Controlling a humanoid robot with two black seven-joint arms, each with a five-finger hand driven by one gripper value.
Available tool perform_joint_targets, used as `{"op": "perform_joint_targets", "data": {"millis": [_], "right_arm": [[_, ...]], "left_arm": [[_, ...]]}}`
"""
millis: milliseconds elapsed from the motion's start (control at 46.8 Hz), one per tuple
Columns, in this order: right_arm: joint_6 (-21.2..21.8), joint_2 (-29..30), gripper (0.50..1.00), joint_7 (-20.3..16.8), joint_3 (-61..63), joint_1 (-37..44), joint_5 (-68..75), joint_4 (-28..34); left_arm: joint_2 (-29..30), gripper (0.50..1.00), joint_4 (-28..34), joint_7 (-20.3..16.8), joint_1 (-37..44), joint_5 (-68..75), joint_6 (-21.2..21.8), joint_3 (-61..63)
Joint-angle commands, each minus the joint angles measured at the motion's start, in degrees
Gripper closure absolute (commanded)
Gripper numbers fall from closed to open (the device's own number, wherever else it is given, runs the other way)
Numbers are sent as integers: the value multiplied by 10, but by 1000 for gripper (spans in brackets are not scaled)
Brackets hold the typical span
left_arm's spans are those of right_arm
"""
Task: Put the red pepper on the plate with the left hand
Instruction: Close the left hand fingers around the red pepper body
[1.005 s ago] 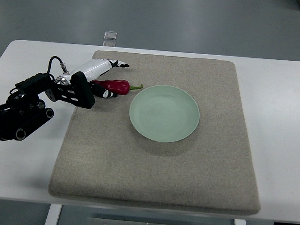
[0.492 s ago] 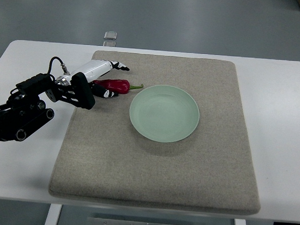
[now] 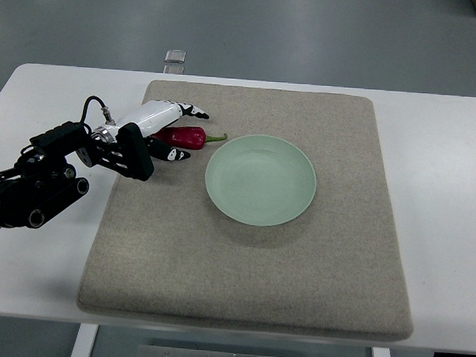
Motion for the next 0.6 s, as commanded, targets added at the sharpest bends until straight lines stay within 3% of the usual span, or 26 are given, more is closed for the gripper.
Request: {"op": "perform_joint_targets", "data": {"millis": [0, 171, 577], "right_arm": [[0, 0, 572, 0, 0, 0, 0, 0], [0, 0, 572, 0, 0, 0, 0, 0], [0, 0, 572, 0, 0, 0, 0, 0]], "left_arm": [[0, 714, 0, 1, -1, -1, 1, -1], [-1, 763, 7, 1, -1, -1, 1, -1], [-2, 767, 7, 0, -2, -2, 1, -1]]}}
